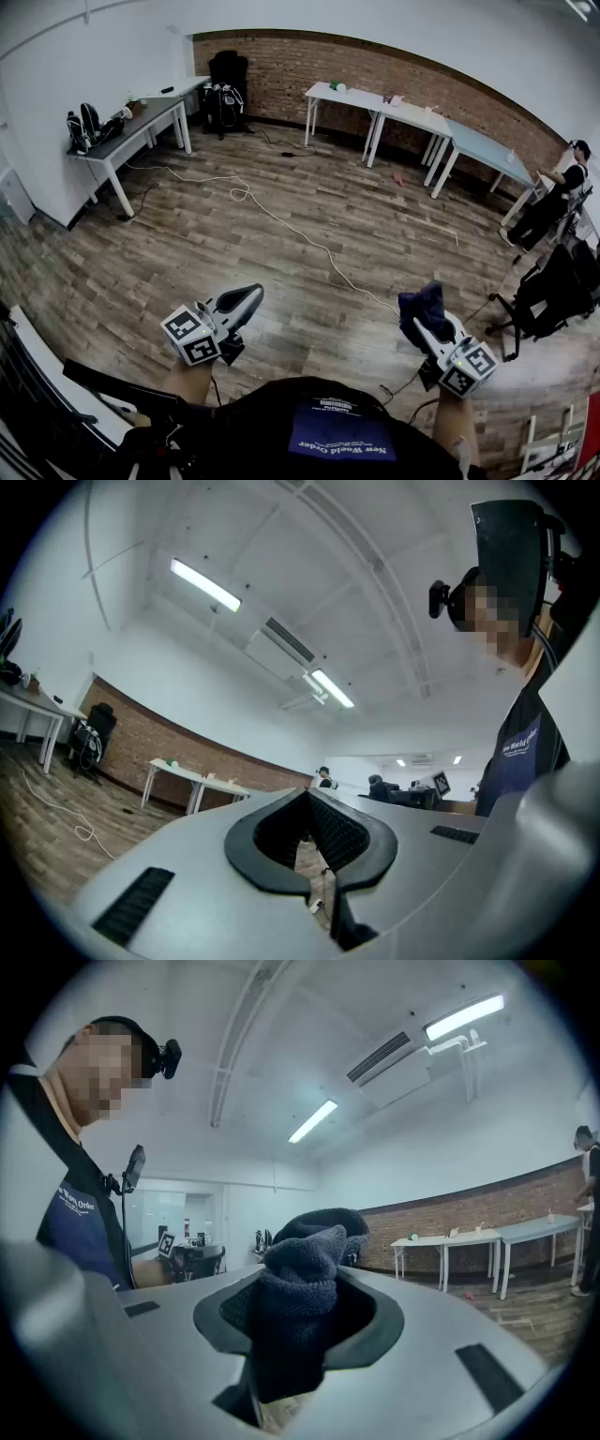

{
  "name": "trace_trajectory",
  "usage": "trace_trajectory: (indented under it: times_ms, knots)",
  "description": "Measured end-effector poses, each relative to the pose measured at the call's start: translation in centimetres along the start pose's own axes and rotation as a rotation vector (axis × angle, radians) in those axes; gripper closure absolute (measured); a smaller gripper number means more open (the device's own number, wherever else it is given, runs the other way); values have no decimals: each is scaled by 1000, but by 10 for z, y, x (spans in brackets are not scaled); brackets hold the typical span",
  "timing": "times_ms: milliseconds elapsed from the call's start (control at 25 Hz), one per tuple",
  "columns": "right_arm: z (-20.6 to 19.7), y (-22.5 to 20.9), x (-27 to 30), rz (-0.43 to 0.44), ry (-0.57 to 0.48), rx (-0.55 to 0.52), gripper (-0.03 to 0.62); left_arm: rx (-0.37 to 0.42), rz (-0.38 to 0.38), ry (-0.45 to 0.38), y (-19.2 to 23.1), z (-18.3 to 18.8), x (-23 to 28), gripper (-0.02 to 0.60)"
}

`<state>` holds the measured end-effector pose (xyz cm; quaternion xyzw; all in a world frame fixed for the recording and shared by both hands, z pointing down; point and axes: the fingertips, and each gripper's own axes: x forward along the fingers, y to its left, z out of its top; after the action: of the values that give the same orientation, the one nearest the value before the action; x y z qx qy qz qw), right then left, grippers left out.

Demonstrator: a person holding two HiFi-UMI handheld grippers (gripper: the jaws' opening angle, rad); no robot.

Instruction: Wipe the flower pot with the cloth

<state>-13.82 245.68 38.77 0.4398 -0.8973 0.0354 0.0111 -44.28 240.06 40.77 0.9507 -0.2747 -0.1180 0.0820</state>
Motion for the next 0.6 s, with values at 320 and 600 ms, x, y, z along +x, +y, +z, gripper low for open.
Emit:
trace_trajectory:
  times_ms: [320,600]
  knots:
    - [1,-3,4,5,-2,-1,461,-6,-13,5,-1,-1,8,580]
    - [4,-1,7,25,-11,8,461,2,-5,-2,0,1,3,580]
